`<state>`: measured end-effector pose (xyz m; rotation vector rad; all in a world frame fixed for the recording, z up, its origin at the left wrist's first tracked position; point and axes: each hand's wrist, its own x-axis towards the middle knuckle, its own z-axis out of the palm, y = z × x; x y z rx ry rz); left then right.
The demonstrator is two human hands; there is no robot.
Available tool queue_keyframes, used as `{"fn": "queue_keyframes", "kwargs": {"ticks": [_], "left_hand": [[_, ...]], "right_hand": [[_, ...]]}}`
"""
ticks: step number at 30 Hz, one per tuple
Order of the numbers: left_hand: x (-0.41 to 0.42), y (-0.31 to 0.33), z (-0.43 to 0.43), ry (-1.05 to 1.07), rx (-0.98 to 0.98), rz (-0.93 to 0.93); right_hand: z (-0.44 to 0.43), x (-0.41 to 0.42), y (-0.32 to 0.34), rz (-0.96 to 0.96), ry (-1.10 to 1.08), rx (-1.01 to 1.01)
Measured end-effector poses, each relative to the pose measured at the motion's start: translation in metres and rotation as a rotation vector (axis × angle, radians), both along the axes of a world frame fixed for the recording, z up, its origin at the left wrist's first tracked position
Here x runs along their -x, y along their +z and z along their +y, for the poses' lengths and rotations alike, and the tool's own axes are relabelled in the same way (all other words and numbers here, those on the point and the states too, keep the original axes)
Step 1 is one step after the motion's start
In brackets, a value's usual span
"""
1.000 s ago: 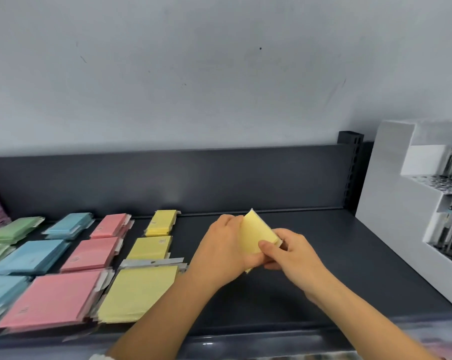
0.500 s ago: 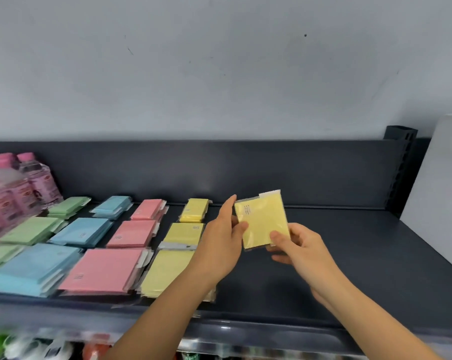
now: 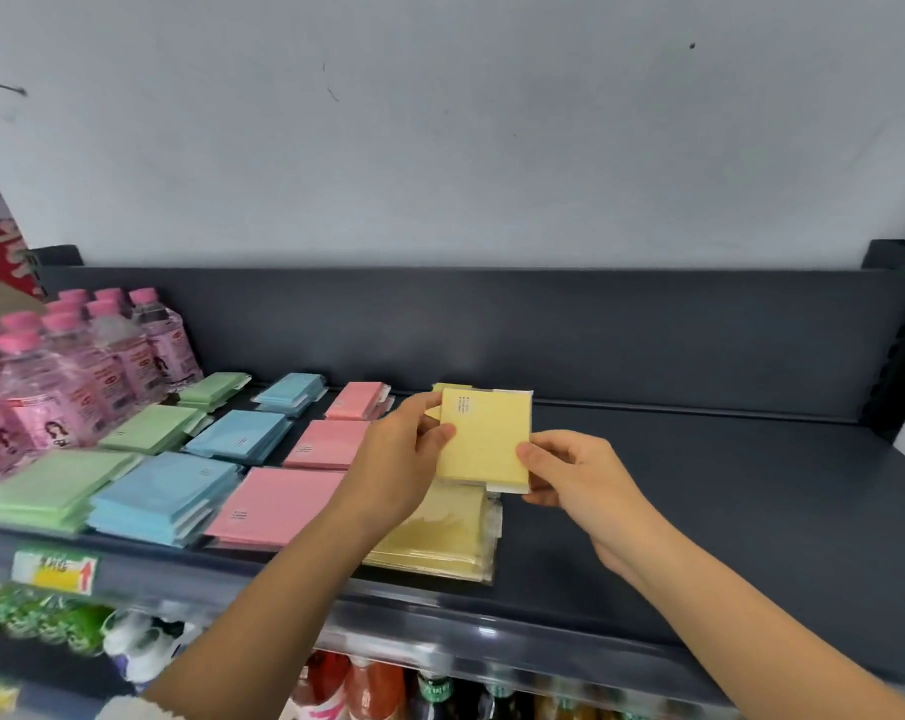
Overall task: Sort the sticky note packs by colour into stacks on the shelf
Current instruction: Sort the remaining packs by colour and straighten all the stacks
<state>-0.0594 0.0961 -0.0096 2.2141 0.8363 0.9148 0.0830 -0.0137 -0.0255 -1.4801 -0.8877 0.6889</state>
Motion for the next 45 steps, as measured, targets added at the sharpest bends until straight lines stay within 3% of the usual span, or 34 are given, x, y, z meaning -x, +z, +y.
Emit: {"fn": "queue_keyframes", "kwargs": {"ticks": [5,9,16,22,26,33,40,45], "left_hand": [[0.023,0.014,0.035,0.030,-0.073,0.017],[0.046,0.020,0.081,0.055,-0.133,0.087],[0.077,0.017,0.145,-0.160,-0.294,0.410],[0.081,0.000,0.168,-0.295,-0.372,0.672],[0.081,-0.009,0.168,-0.308,-0.462,0.674],[0.082,-0.014,0.167,-0.299,-0.483,0.639],[0.087,-0.015,0.170,-0.345,-0.436,0.583],[0.095,-0.021,0.167,-0.357,-0.423,0.530]], "right_hand": [[0.037,0.006,0.019,-0.090,-0.029,0.044],[0.072,0.002,0.038,-0.268,-0.083,0.094],[0.133,0.007,0.037,-0.561,-0.049,0.364],[0.148,0.016,0.019,-0.623,-0.048,0.516],[0.147,0.024,0.000,-0.752,-0.124,0.580],[0.150,0.034,-0.013,-0.747,-0.376,0.496],[0.133,0.046,0.003,-0.827,-0.425,0.411],[0.097,0.067,0.016,-0.845,-0.307,0.375]]}}
